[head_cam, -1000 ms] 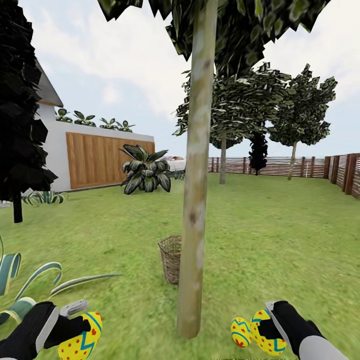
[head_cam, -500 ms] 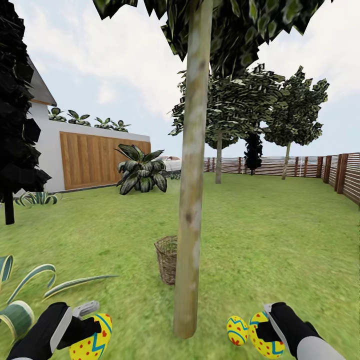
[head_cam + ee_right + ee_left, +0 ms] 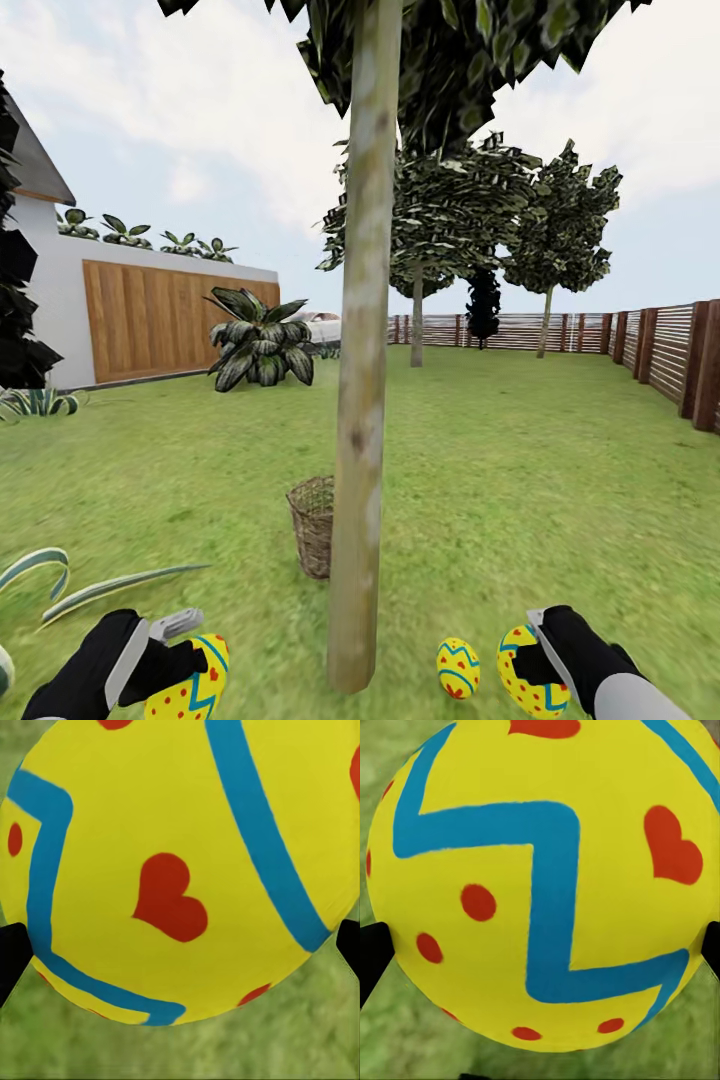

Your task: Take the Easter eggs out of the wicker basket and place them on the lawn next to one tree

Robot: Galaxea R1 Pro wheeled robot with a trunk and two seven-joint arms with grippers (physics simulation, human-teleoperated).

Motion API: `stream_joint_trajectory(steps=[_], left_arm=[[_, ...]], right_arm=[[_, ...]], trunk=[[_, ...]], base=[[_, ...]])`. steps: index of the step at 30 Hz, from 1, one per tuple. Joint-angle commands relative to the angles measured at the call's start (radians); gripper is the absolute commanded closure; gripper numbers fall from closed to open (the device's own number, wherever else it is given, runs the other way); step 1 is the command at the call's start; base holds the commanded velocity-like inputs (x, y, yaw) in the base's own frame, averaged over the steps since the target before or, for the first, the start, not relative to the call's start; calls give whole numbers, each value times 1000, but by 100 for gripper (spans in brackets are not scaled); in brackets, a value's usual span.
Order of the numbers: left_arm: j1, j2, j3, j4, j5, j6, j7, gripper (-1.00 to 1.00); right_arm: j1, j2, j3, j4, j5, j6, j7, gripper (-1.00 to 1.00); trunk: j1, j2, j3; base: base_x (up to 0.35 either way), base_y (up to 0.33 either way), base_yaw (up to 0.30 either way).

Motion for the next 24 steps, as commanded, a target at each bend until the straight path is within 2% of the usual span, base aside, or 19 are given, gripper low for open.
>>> stream_joint_trajectory(steps=[1, 8, 11, 15, 16, 17, 19, 21, 24], left_arm=[[-1, -1, 3, -1, -2, 4, -6, 100], [-1, -3, 2, 1, 1, 4, -6, 100], [-1, -3, 3, 1, 0, 5, -5, 100], [-1, -8, 3, 0, 2, 3, -7, 100], [-1, -19, 3, 0, 0, -21, -6, 100], [-1, -26, 2, 3, -3, -104, -5, 100], [-1, -29, 2, 26, -3, -226, -2, 100], [-1, -31, 0, 33, -2, -259, -5, 100], [-1, -33, -2, 34, 0, -267, -10, 100]], right_arm=[[0, 1, -7, -2, 10, 4, 8, 100], [0, -2, -8, -2, 9, 5, 8, 100], [0, 23, -4, 44, 15, 4, 8, 100], [0, 29, -3, 56, 16, -2, 8, 100], [0, 28, -4, 58, 14, -49, 8, 100], [0, 27, -4, 66, 12, -125, 8, 100], [0, 28, -4, 78, 12, -198, 7, 100], [0, 32, -3, 81, 14, -214, 7, 100], [0, 45, -3, 83, 15, -218, 7, 100]], trunk=[[0, -1, -1], [0, -1, -1], [0, -1, -1], [0, -1, -1], [0, -1, -1], [0, -1, -1], [0, -1, -1], [0, -1, -1], [0, -1, -1]], base=[[344, 0, -2], [342, 0, 0], [268, 0, 0], [266, 0, 0], [282, 0, 0], [240, 0, 0], [193, 0, 0], [85, 0, 0], [13, 0, 0]])
